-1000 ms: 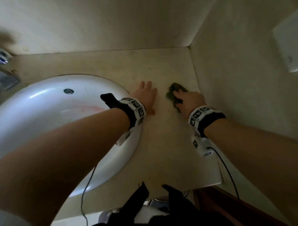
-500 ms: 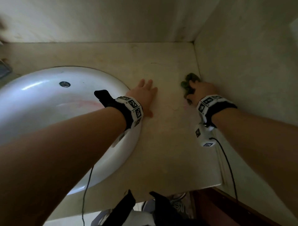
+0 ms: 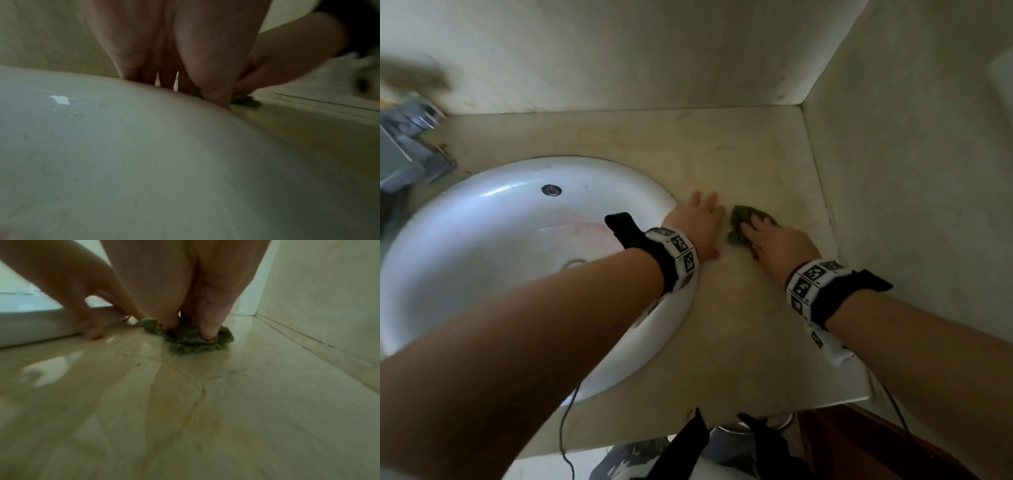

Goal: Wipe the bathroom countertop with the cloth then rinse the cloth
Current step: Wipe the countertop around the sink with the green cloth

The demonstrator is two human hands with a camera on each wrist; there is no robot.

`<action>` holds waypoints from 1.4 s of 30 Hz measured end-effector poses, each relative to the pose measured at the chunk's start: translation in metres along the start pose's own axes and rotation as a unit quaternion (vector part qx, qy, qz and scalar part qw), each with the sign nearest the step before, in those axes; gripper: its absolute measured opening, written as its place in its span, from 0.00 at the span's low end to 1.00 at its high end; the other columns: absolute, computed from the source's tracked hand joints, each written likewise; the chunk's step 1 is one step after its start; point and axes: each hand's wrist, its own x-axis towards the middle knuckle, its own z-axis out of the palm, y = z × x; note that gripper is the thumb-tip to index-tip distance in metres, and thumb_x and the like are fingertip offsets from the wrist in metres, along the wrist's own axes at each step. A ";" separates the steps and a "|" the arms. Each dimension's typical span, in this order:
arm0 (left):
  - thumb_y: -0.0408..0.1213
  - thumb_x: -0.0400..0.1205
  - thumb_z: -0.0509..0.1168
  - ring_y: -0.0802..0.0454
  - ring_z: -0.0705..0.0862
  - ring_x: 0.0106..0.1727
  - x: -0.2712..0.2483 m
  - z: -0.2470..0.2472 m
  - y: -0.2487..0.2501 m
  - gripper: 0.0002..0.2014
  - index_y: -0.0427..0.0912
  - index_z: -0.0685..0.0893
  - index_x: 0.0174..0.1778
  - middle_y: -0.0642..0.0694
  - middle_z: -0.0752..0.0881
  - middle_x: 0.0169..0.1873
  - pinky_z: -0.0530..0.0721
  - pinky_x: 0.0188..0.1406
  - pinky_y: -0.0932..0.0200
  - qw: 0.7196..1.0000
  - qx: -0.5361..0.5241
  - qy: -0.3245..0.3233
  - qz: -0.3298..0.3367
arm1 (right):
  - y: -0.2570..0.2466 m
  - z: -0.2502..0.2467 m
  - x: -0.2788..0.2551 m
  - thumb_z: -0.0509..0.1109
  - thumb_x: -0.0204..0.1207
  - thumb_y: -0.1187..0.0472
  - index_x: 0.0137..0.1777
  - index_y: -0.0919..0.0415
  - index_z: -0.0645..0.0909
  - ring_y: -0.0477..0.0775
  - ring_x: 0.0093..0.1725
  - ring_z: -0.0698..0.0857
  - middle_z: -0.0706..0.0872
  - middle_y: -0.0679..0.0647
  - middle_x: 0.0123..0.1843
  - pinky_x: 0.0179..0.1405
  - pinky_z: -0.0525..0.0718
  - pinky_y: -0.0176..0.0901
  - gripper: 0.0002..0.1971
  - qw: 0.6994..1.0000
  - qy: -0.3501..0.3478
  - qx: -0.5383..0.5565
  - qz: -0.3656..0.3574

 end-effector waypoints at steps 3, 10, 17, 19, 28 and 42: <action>0.57 0.76 0.69 0.36 0.51 0.84 -0.016 0.013 0.010 0.46 0.45 0.53 0.85 0.42 0.50 0.85 0.56 0.82 0.43 0.999 0.041 0.015 0.026 | 0.010 -0.011 0.032 0.47 0.88 0.64 0.85 0.53 0.50 0.61 0.83 0.58 0.50 0.56 0.87 0.75 0.67 0.53 0.26 1.000 0.009 -0.004 0.015; 0.54 0.76 0.71 0.36 0.51 0.84 -0.021 0.021 0.015 0.45 0.48 0.55 0.85 0.43 0.49 0.85 0.53 0.82 0.45 0.999 0.040 0.013 0.032 | -0.020 -0.073 0.105 0.47 0.88 0.61 0.85 0.49 0.50 0.64 0.82 0.60 0.50 0.57 0.87 0.77 0.65 0.55 0.26 0.994 0.000 -0.070 -0.084; 0.58 0.76 0.69 0.36 0.51 0.84 -0.021 0.019 0.015 0.46 0.49 0.52 0.85 0.43 0.49 0.85 0.54 0.83 0.45 0.997 0.062 -0.001 0.037 | 0.011 -0.041 0.055 0.47 0.88 0.63 0.85 0.47 0.49 0.59 0.85 0.53 0.47 0.53 0.87 0.79 0.62 0.53 0.27 0.997 -0.016 -0.042 -0.064; 0.59 0.77 0.68 0.36 0.51 0.84 -0.023 0.016 0.014 0.46 0.48 0.52 0.85 0.44 0.49 0.85 0.55 0.83 0.44 0.997 0.067 -0.002 0.039 | 0.022 -0.019 0.029 0.46 0.88 0.64 0.85 0.47 0.48 0.57 0.85 0.51 0.46 0.54 0.87 0.79 0.61 0.52 0.27 0.999 -0.023 -0.017 -0.028; 0.57 0.82 0.60 0.37 0.52 0.84 -0.023 0.015 0.011 0.39 0.49 0.50 0.85 0.44 0.47 0.85 0.59 0.80 0.43 0.992 0.116 -0.009 0.055 | -0.047 0.039 -0.080 0.49 0.85 0.70 0.85 0.45 0.45 0.55 0.86 0.43 0.39 0.49 0.87 0.79 0.61 0.57 0.33 0.997 -0.058 0.049 -0.030; 0.60 0.78 0.66 0.38 0.54 0.83 -0.023 0.011 0.012 0.45 0.48 0.50 0.85 0.45 0.48 0.85 0.62 0.79 0.42 0.989 0.135 -0.025 0.059 | -0.009 0.051 -0.074 0.54 0.84 0.68 0.85 0.54 0.50 0.64 0.84 0.51 0.47 0.57 0.87 0.78 0.64 0.60 0.31 0.984 -0.017 0.115 0.134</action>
